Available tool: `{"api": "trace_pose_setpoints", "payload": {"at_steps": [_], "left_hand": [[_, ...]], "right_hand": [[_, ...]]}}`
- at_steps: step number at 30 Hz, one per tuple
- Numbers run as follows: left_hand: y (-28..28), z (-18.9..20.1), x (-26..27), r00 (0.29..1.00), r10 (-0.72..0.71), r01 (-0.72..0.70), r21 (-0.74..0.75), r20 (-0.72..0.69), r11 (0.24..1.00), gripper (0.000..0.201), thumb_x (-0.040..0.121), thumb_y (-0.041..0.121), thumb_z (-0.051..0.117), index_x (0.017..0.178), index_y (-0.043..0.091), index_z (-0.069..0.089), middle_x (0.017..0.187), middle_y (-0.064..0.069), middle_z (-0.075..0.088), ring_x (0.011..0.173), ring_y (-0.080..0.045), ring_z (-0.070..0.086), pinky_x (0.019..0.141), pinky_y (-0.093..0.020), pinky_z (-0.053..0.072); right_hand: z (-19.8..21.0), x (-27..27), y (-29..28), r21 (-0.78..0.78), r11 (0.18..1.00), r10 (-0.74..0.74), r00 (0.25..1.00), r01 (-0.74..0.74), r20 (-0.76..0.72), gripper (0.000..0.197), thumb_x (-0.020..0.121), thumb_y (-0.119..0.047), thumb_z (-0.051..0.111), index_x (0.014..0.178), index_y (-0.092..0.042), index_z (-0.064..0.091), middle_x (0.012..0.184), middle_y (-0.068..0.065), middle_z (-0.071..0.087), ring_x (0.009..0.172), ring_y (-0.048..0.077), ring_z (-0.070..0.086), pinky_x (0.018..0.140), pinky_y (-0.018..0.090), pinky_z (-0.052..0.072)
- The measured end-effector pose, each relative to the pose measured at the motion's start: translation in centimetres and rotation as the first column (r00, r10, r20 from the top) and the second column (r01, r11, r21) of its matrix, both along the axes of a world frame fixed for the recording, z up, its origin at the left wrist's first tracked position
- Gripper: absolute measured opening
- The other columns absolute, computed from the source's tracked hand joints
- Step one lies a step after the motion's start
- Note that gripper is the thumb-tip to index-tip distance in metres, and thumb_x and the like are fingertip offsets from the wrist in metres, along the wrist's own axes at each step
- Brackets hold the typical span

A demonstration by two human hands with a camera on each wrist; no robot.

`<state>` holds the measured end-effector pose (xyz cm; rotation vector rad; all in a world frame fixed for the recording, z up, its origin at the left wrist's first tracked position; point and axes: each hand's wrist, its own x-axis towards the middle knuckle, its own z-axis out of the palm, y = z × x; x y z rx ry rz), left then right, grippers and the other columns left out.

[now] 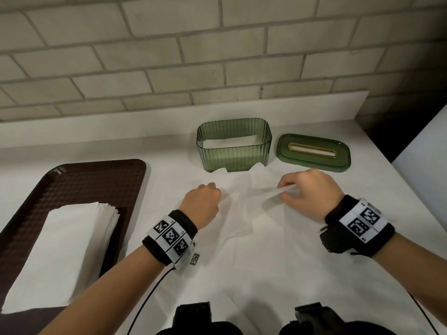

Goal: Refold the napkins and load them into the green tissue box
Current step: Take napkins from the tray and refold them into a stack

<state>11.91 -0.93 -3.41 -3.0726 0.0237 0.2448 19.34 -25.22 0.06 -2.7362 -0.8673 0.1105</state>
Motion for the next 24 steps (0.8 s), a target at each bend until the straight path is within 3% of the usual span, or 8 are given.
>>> {"api": "trace_pose_setpoints", "payload": {"at_steps": [3,6,9,12,16,18,20,24], "left_hand": [[0.1,-0.1,-0.2,1.000,0.013,-0.013,-0.062,-0.001,0.998,0.018,0.096,0.013,0.042,0.105,0.005,0.055,0.109,-0.008,0.052,0.100,-0.025,0.054,0.066,-0.030,0.038],[0.4,0.0,-0.3,0.999,0.038,-0.037,-0.156,0.006,0.987,0.020,0.097,0.019,0.043,0.104,0.006,0.056,0.106,-0.007,0.055,0.097,-0.025,0.057,0.071,-0.033,0.048],[0.4,0.6,-0.5,0.997,0.069,-0.059,-0.349,0.017,0.935,0.029,0.097,0.036,0.050,0.108,0.009,0.057,0.107,-0.003,0.058,0.096,-0.024,0.060,0.082,-0.038,0.051],[-0.4,2.2,-0.6,0.991,0.108,-0.035,-0.614,0.082,0.789,0.043,0.095,0.047,0.053,0.123,0.014,0.055,0.113,0.006,0.058,0.098,-0.014,0.060,0.086,-0.027,0.049],[-1.4,4.2,0.2,0.988,0.133,-0.017,-0.803,0.077,0.596,0.037,0.098,0.029,0.052,0.134,0.020,0.048,0.116,0.004,0.062,0.103,-0.010,0.059,0.081,-0.013,0.046],[-1.2,4.1,0.7,0.991,0.106,-0.021,-0.709,0.076,0.705,0.038,0.097,0.025,0.053,0.134,0.017,0.049,0.122,-0.001,0.061,0.109,-0.015,0.058,0.087,-0.021,0.047],[-1.0,3.2,0.7,0.996,0.071,-0.029,-0.551,0.055,0.834,0.040,0.096,0.025,0.054,0.135,0.014,0.051,0.131,-0.003,0.057,0.116,-0.019,0.056,0.095,-0.028,0.045],[-0.8,1.5,-1.3,0.998,0.056,-0.049,-0.440,0.003,0.897,0.048,0.095,0.034,0.055,0.138,0.013,0.049,0.138,-0.003,0.051,0.122,-0.018,0.054,0.103,-0.032,0.043]], "right_hand": [[2.0,0.5,-0.7,0.424,0.900,-0.085,0.995,0.101,-0.055,0.014,0.087,-0.031,0.066,0.095,-0.022,0.072,0.089,-0.009,0.070,0.087,0.012,0.064,0.079,0.024,0.049],[4.0,1.0,-1.4,0.738,0.640,-0.091,0.974,0.216,-0.206,0.013,0.085,-0.021,0.072,0.098,-0.018,0.071,0.092,-0.012,0.071,0.084,0.001,0.068,0.074,0.010,0.047],[4.7,1.6,-1.8,0.822,0.432,-0.059,0.921,0.372,-0.386,0.020,0.084,-0.022,0.073,0.103,-0.016,0.072,0.101,-0.006,0.074,0.092,0.007,0.071,0.079,0.024,0.055],[4.8,1.5,-1.6,0.816,0.378,0.027,0.875,0.438,-0.483,0.013,0.086,-0.017,0.070,0.099,-0.016,0.072,0.099,-0.005,0.076,0.092,0.012,0.071,0.077,0.025,0.056],[5.5,2.7,0.5,0.799,0.437,0.054,0.875,0.413,-0.482,0.022,0.085,-0.013,0.071,0.107,-0.014,0.068,0.106,-0.004,0.072,0.095,0.010,0.070,0.079,0.025,0.057],[6.3,4.2,2.3,0.781,0.479,0.036,0.880,0.401,-0.474,0.028,0.085,-0.013,0.072,0.111,-0.008,0.066,0.113,0.005,0.069,0.096,0.013,0.068,0.087,0.030,0.056],[6.8,6.6,4.8,0.737,0.555,-0.001,0.887,0.385,-0.462,0.020,0.085,-0.018,0.073,0.100,-0.008,0.065,0.109,0.006,0.070,0.089,0.012,0.066,0.081,0.019,0.055],[6.6,11.9,10.1,0.458,0.836,-0.126,0.917,0.304,-0.378,0.066,0.074,-0.048,0.077,0.118,-0.001,0.061,0.119,0.012,0.066,0.107,0.026,0.063,0.083,0.028,0.049]]}}
